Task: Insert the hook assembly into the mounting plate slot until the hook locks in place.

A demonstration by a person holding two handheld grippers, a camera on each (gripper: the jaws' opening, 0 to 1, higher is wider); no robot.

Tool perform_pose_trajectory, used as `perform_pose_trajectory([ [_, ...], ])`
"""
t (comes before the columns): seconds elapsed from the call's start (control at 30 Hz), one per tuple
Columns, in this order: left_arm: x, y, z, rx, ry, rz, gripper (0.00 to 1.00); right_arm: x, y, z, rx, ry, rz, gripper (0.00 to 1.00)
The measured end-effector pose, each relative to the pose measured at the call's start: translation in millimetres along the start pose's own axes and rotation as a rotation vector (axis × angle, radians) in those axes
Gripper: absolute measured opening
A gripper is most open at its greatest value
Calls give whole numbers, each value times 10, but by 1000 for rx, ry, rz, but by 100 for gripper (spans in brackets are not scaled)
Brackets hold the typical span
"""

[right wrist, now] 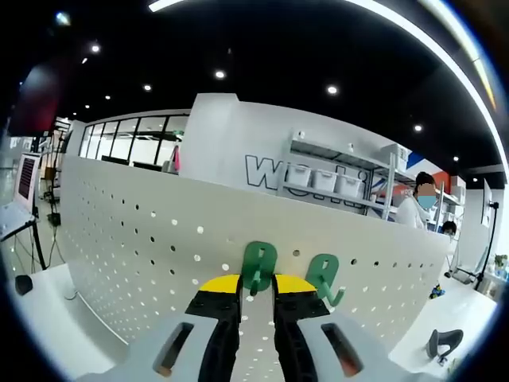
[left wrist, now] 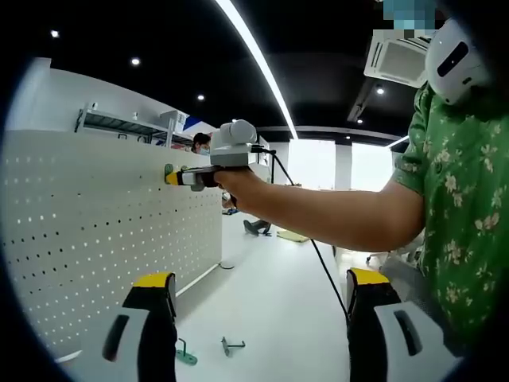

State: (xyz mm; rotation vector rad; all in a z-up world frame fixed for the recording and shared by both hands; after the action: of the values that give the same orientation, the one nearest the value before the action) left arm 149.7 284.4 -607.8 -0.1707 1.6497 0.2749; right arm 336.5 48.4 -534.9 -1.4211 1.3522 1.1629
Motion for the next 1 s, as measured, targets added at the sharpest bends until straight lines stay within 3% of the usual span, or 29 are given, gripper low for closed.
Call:
perform_pose_trajectory([
  [1.0,-8,-12,-29,5,6,7,92,117,122,70,-56,-68,-10,37],
])
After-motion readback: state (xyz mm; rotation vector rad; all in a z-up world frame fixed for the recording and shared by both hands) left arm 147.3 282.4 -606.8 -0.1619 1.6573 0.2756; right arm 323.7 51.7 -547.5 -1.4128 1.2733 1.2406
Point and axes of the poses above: the point that each gripper's makers call its tool centre point, and the gripper's own axes: y roughly backward along the fingers, z roughly to its left, x roughly out of its underside, the point moved 8 cm from there along y, roughly backward along the fingers, and after that the axes turned 1 degree about x, right-handed, at the moved point
